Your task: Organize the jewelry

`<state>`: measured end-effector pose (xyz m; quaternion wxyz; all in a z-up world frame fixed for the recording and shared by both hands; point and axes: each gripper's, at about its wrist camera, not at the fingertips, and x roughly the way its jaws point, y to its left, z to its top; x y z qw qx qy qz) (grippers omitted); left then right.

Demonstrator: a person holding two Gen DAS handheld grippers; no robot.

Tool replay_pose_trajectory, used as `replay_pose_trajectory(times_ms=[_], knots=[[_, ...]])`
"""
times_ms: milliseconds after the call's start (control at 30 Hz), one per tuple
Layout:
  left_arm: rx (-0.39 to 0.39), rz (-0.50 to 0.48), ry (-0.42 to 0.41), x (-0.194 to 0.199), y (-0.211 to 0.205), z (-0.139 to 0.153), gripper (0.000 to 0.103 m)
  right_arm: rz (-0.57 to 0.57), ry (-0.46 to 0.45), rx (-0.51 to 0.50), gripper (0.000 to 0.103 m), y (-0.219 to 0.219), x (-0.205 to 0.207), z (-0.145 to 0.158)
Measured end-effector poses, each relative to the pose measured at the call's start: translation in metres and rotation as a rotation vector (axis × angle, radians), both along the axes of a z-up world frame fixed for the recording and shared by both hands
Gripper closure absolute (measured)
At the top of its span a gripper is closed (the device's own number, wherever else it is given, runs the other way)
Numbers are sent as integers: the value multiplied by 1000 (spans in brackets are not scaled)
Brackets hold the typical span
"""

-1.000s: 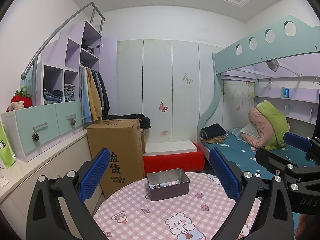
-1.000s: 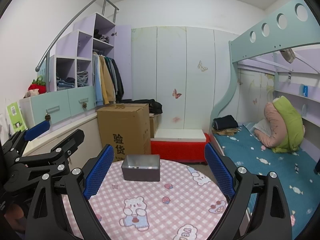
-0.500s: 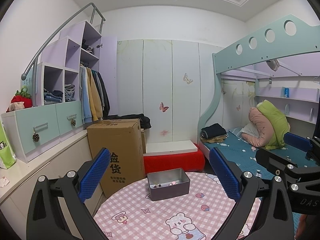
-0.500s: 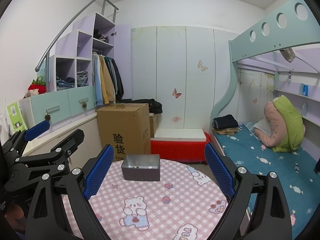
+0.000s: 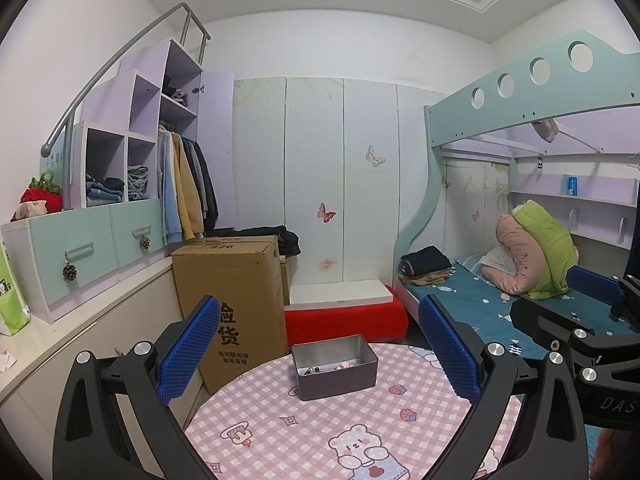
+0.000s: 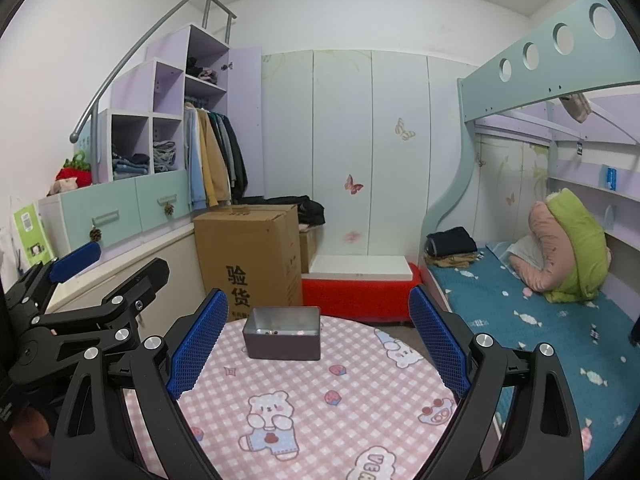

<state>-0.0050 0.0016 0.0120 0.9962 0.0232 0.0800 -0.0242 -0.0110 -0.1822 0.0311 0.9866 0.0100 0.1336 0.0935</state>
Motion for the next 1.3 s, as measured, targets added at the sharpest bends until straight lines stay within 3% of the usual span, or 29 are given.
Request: replay_pose_trajectory(times_ms=[1300], knots=[[6, 2, -2, 3, 0, 1, 7, 1, 3, 1, 14, -1, 1, 1]])
